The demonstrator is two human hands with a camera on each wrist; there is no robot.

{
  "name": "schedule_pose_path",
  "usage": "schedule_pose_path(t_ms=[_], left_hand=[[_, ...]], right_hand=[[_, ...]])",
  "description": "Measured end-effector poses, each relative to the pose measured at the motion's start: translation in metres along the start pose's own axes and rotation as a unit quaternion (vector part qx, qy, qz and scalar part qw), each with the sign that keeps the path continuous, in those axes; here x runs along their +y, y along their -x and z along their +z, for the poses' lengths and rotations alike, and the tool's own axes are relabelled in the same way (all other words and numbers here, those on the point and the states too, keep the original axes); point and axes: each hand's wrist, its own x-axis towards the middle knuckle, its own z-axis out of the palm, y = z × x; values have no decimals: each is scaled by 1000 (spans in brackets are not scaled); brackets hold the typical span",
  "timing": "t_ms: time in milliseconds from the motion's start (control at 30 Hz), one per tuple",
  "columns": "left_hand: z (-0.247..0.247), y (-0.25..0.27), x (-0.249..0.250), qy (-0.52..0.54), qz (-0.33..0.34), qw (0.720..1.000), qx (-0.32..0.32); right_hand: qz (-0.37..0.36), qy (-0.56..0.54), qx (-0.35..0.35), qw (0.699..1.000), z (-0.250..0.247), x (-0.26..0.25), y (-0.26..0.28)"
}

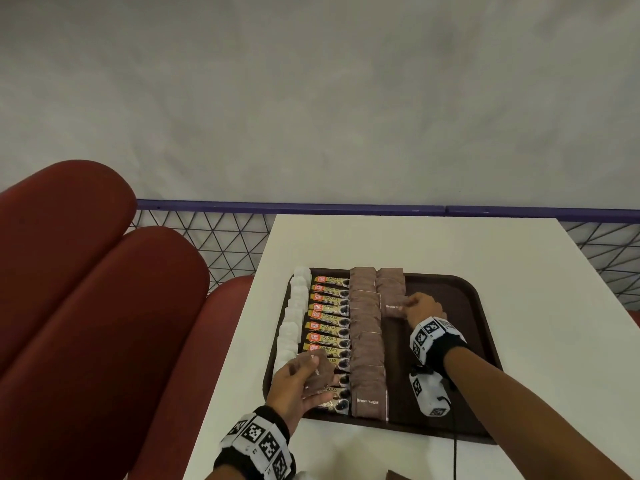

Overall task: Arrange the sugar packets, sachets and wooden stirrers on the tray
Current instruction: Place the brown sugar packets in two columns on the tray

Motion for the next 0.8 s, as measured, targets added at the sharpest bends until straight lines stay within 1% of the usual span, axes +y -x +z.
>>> schedule_pose_path(t_ms=[100, 267, 367, 500, 633, 800], left_hand=[[-2, -3, 1, 12, -3, 1000, -11], [-3, -5, 3, 32, -4, 999, -31], [-2, -6, 3, 31, 1, 999, -25], [-1, -7, 2, 22, 10, 1000, -14], [2, -5, 1, -3, 20, 1000, -4], [9, -1, -2, -9, 23, 1000, 8]], right_hand=[[-2, 33, 14, 999, 3, 0, -3], [-33, 87, 42, 995, 4, -1, -5], [-42, 78, 43, 995, 3, -1, -4], [-57, 58, 72, 994, -1, -1, 4], [-101, 44, 98, 989, -5, -3, 17], [-178, 40, 90, 979, -6, -5, 40]])
